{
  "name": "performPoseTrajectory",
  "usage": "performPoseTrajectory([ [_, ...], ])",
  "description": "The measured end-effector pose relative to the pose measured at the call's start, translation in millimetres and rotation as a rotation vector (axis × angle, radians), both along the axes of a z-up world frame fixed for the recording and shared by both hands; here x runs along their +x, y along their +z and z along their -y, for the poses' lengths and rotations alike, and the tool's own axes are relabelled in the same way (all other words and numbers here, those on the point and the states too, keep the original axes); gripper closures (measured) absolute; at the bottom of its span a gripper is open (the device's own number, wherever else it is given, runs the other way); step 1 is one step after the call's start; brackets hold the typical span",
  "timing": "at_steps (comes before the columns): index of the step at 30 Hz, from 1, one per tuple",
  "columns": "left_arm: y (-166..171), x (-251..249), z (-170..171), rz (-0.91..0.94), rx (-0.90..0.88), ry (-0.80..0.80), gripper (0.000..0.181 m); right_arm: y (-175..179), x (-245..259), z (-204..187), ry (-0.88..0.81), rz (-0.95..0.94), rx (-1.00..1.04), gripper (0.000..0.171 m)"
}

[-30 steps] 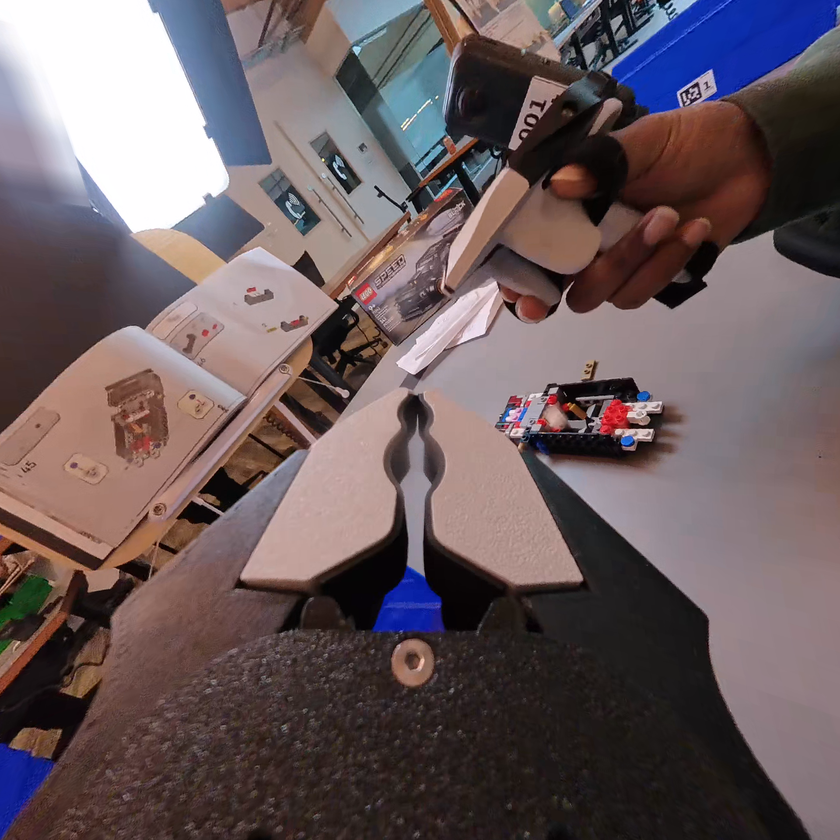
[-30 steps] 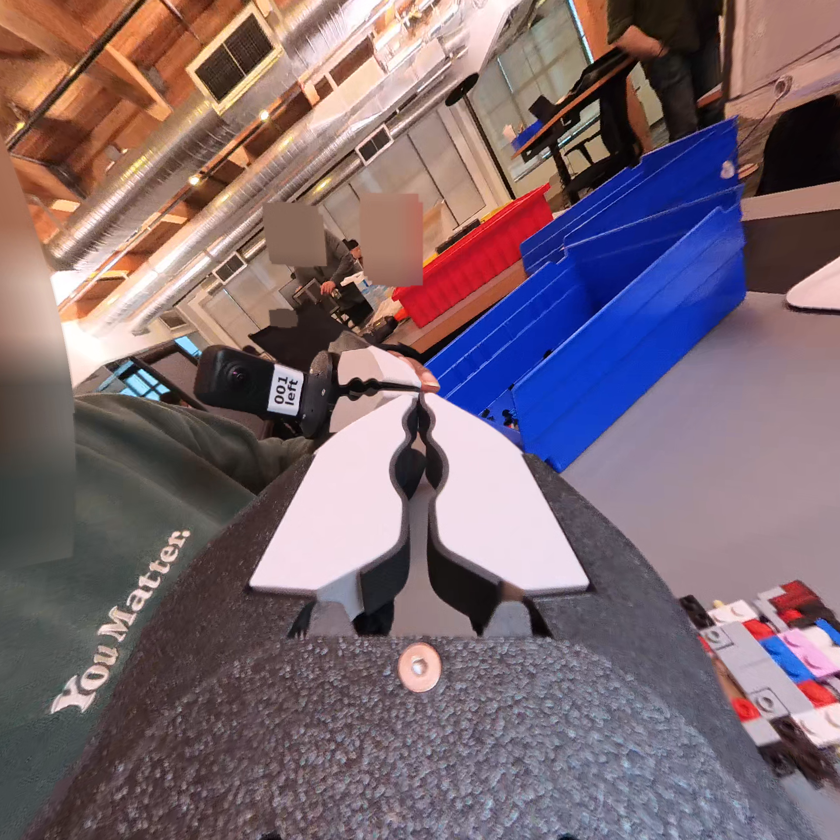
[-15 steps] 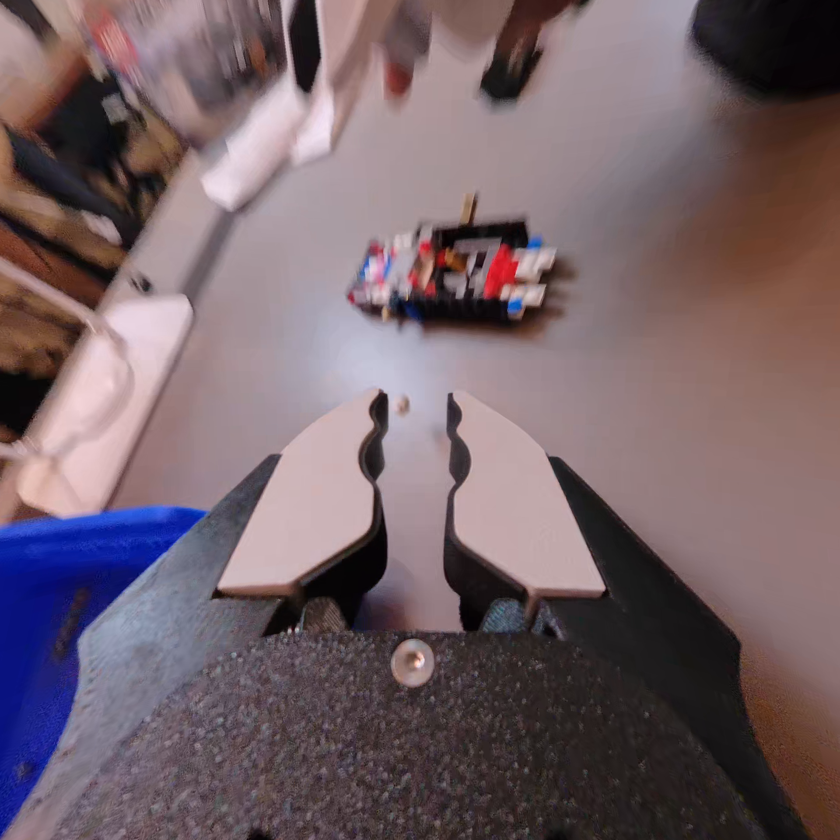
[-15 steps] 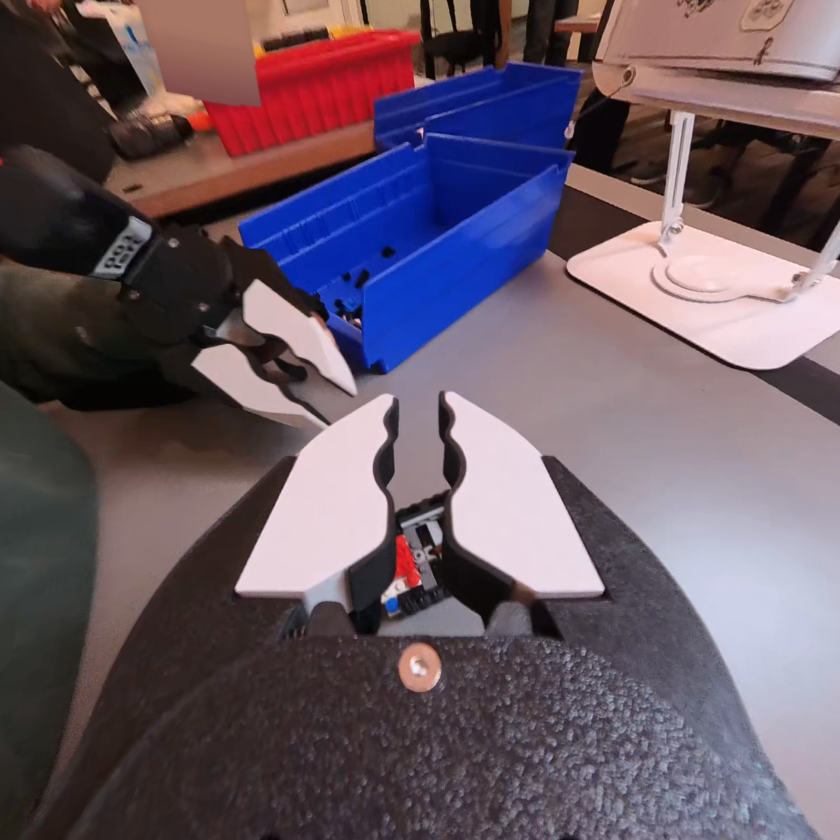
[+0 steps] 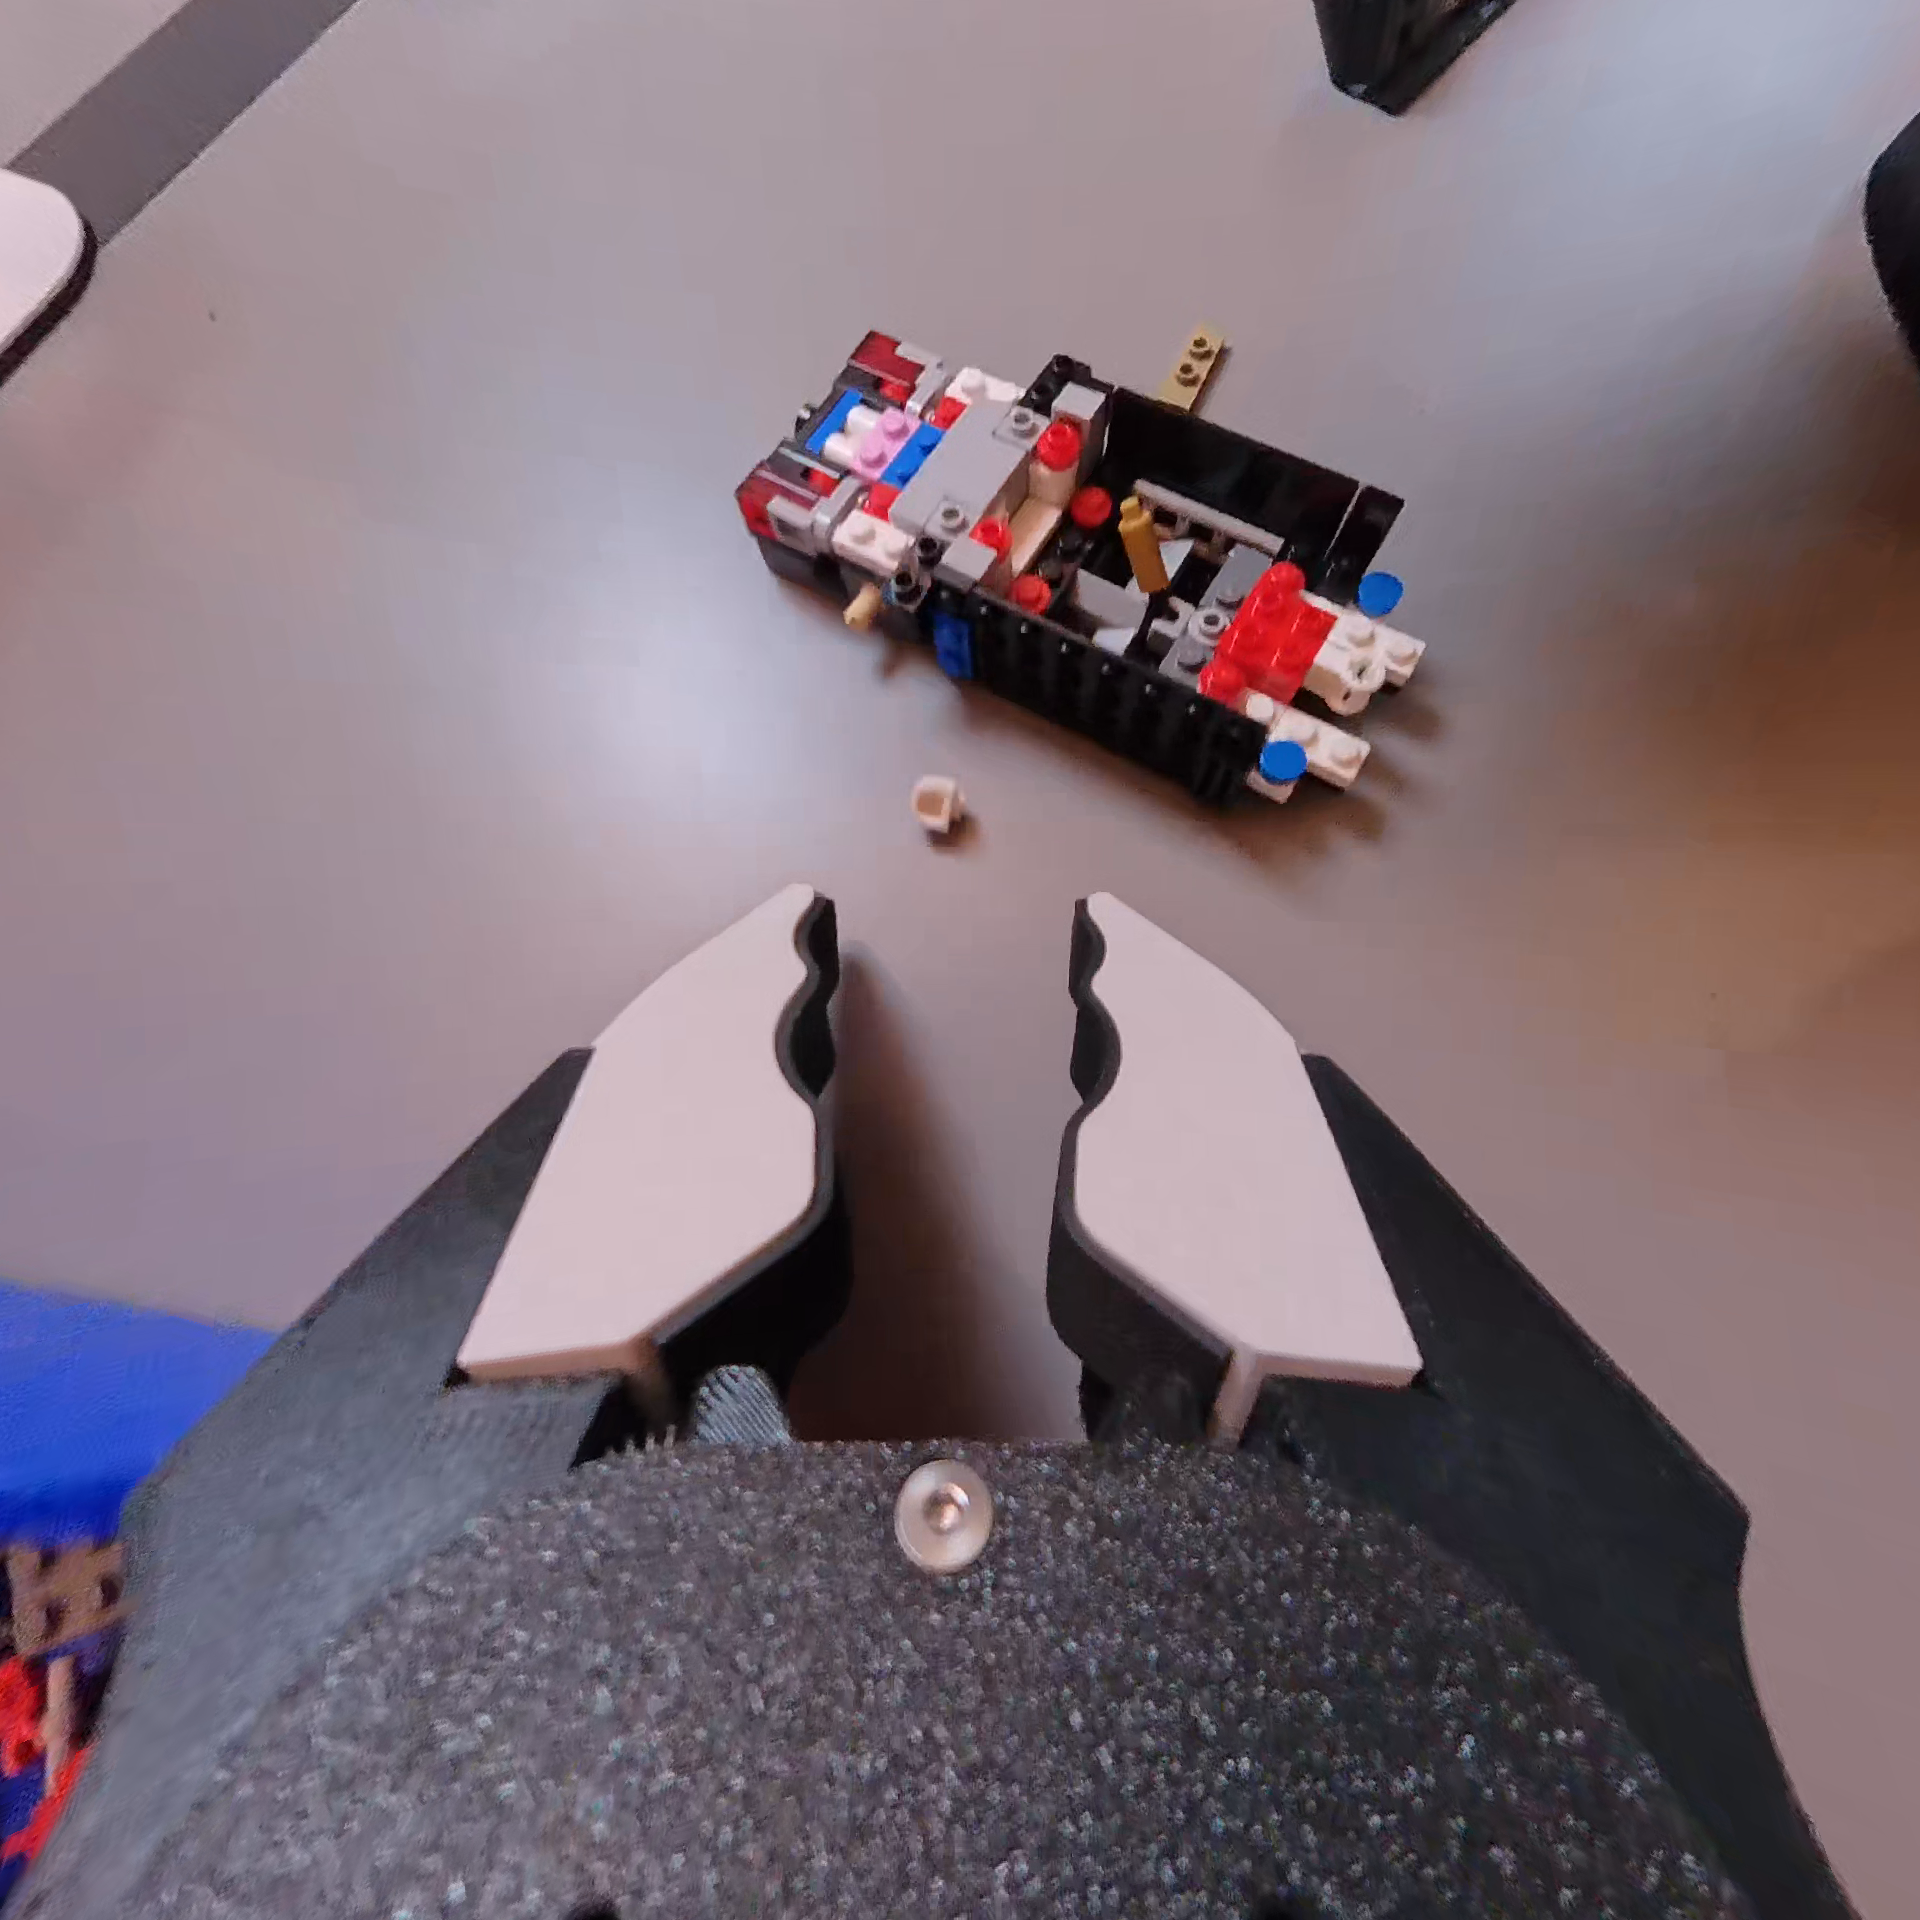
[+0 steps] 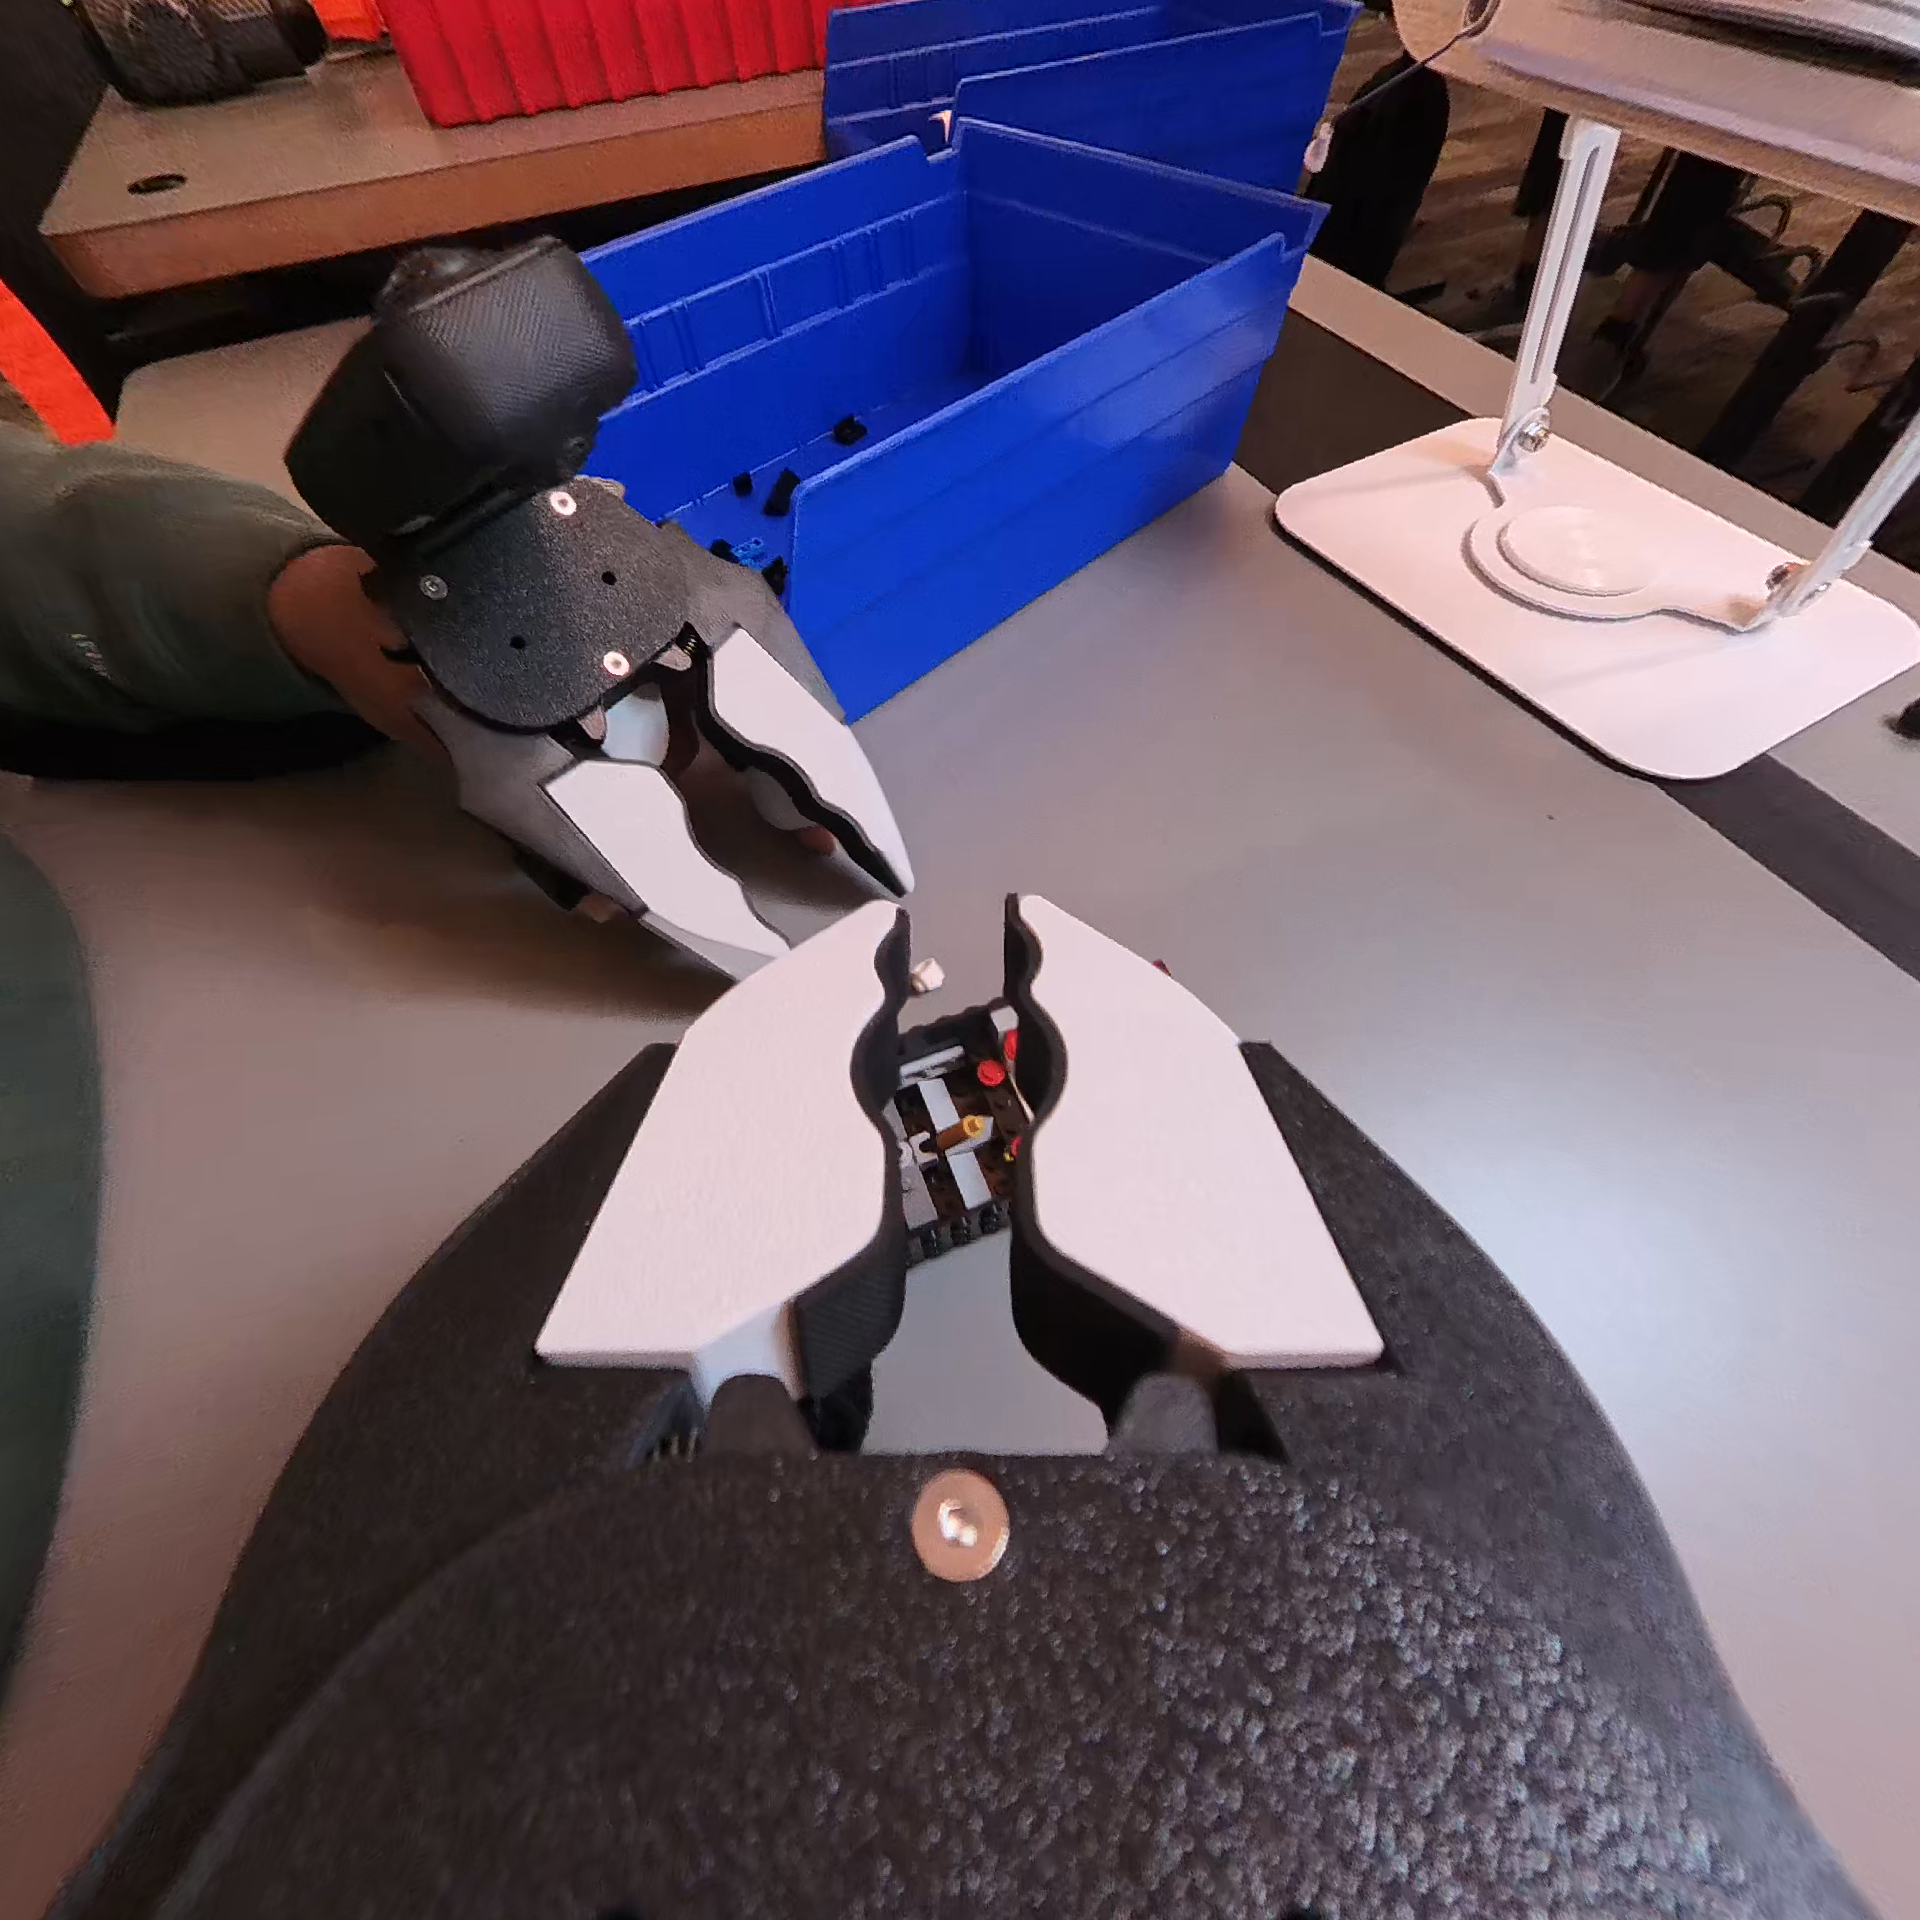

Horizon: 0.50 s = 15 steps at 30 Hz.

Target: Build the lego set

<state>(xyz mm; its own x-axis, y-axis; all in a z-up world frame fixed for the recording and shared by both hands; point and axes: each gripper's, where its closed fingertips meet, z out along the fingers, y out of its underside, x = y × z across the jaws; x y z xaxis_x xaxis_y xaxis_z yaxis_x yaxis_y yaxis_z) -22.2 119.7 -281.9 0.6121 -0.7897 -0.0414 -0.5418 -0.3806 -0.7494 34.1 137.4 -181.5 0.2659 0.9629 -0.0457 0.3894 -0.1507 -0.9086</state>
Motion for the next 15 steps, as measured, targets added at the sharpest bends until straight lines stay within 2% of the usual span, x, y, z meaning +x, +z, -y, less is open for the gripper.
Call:
performPoseTrajectory([
  [4,-3,10,-13,-0.053,0.008,0.002,0.144,-3,4,-2,-0.010,-0.001,-0.022,0.154],
  [6,-3,11,-15,-0.077,0.017,-0.011,0.154,-3,6,-2,-0.014,-0.003,-0.027,0.154],
  [7,-4,11,-14,-0.095,0.030,-0.031,0.167,-4,7,-3,-0.016,-0.003,-0.029,0.154],
  [10,-3,9,-5,-0.162,0.058,-0.113,0.171,-6,10,-4,-0.021,-0.004,-0.039,0.154],
  [12,14,8,2,-0.102,0.072,-0.124,0.171,-7,12,-4,-0.027,-0.001,-0.038,0.154],
  [15,77,-19,0,-0.044,0.263,-0.035,0.171,-8,20,-7,-0.050,0.025,-0.007,0.154],
])
